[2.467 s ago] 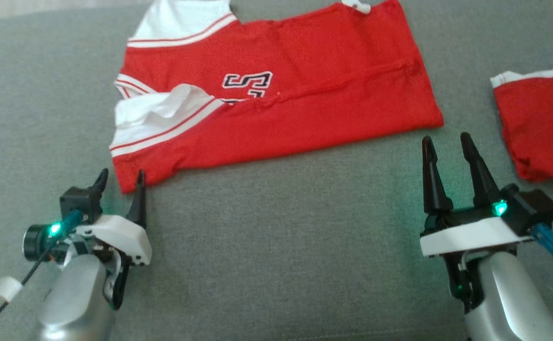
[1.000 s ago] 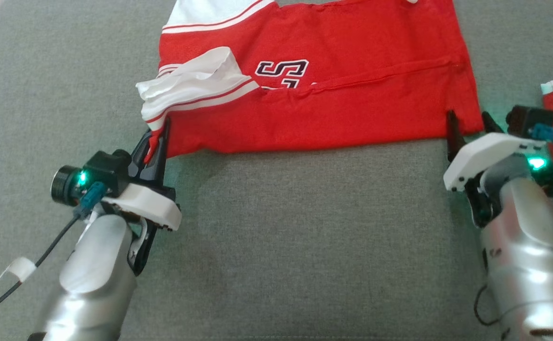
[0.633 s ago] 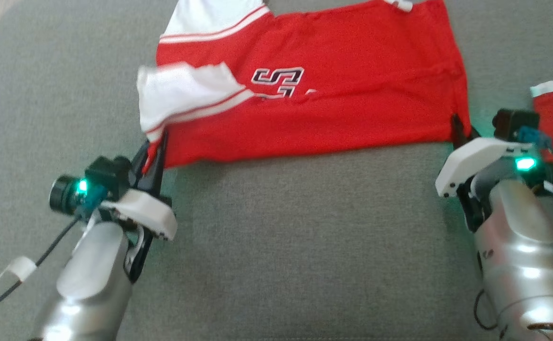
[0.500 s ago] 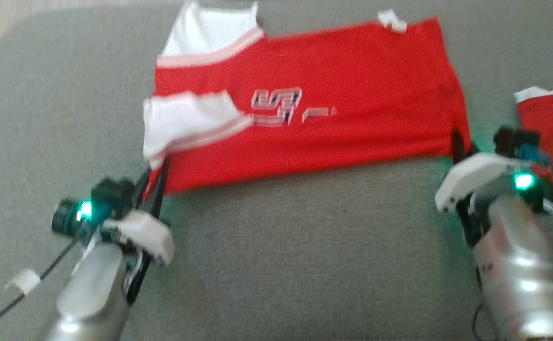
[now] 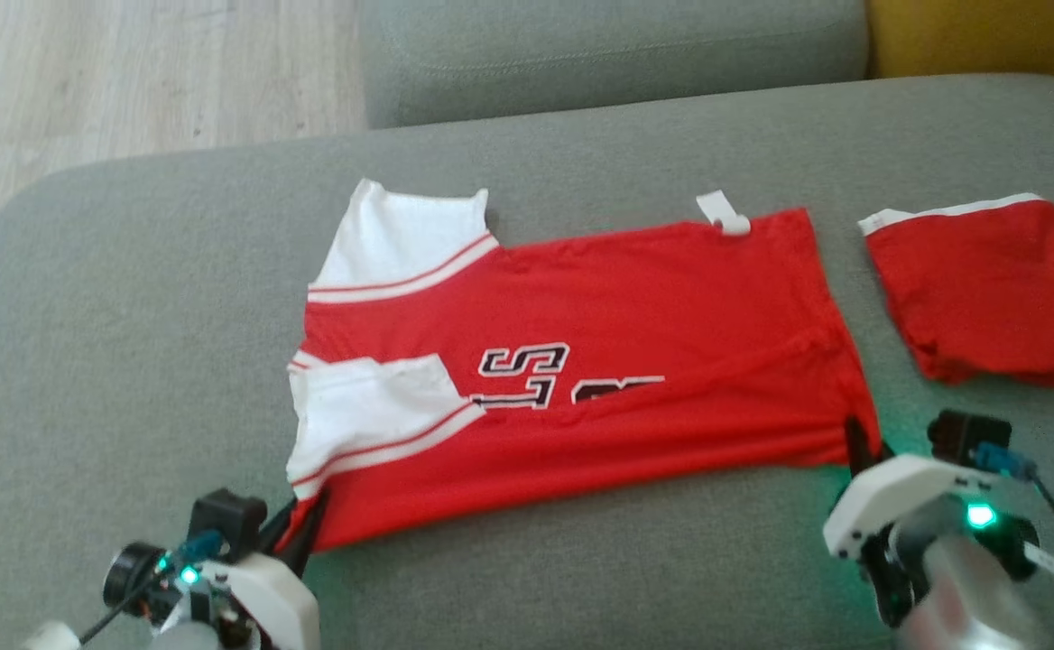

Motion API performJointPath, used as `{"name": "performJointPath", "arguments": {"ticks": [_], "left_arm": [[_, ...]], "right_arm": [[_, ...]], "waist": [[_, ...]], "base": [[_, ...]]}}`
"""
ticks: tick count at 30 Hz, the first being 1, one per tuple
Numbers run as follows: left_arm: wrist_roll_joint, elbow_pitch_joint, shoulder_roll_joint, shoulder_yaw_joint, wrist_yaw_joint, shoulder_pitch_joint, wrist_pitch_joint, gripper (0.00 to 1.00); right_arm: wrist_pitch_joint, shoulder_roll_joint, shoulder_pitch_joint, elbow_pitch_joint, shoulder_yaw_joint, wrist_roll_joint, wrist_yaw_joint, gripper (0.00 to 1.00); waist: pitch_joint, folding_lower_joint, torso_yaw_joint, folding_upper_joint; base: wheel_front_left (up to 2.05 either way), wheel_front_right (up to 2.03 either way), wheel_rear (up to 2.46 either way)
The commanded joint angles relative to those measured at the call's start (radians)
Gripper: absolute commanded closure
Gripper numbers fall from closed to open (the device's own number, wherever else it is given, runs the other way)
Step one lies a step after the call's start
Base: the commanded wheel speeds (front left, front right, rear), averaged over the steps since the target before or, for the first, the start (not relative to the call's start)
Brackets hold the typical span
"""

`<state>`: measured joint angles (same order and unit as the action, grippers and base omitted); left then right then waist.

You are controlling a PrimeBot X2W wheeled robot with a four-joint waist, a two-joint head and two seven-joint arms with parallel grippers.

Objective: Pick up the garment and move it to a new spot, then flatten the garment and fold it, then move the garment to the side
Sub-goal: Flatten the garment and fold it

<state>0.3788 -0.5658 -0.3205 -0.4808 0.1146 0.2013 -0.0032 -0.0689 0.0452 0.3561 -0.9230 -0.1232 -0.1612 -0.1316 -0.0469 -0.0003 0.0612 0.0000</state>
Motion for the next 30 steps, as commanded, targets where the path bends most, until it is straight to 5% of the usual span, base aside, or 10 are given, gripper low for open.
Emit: {"name": "performJointPath", "arguments": {"ticks": [1,5,6,7,8,9,10,21,30], "left_arm": [[0.007,0.043,-0.046,0.041,-0.006,0.017,0.006,1.0],[0.016,0.102,-0.05,0.038,-0.024,-0.02,0.035,1.0],[0.017,0.116,-0.05,0.038,-0.029,-0.024,0.037,1.0],[0.017,0.128,-0.049,0.04,-0.036,-0.026,0.033,1.0],[0.016,0.14,-0.048,0.044,-0.044,-0.025,0.025,0.88],[0.014,0.15,-0.047,0.047,-0.052,-0.024,0.013,0.37],[0.013,0.159,-0.044,0.052,-0.06,-0.021,-0.001,0.0],[0.021,0.281,0.013,0.134,-0.088,0.103,-0.238,0.0],[-0.004,0.217,-0.081,0.127,-0.015,0.385,-0.147,0.0]], "right_arm": [[0.007,0.005,-0.001,0.054,0.028,-0.014,0.001,1.0],[0.042,0.005,-0.06,0.141,0.026,-0.026,0.001,1.0],[0.044,0.005,-0.069,0.166,0.025,-0.029,0.001,0.71],[0.043,0.005,-0.076,0.193,0.027,-0.034,0.001,0.0],[0.043,0.005,-0.082,0.22,0.032,-0.043,0.001,0.0],[0.04,0.005,-0.088,0.249,0.039,-0.048,0.001,0.0],[0.032,0.005,-0.093,0.281,0.046,-0.049,0.001,0.0],[-0.098,0.005,-0.142,0.588,0.187,-0.087,0.001,0.0],[-0.144,0.005,-0.097,0.644,0.237,-0.108,0.001,0.0]], "waist": [[0.007,0.0003,0.006,0.0],[0.01,0.0003,0.005,0.0],[0.008,0.0003,0.004,0.0],[0.007,0.0003,0.003,0.0],[0.005,0.0003,0.002,0.0],[0.004,0.0003,0.001,0.0],[0.002,0.0003,-0.001,0.0],[-0.078,0.0003,0.017,0.0],[-0.224,0.0003,0.081,0.0]], "base": [[0.0,0.0,0.0],[0.0,0.0,0.0],[0.0,0.0,0.0],[0.0,0.0,0.0],[0.0,0.0,0.0],[0.0,0.0,0.0],[0.0,0.0,0.0],[0.0,0.0,0.0],[0.0,0.0,0.0]]}}
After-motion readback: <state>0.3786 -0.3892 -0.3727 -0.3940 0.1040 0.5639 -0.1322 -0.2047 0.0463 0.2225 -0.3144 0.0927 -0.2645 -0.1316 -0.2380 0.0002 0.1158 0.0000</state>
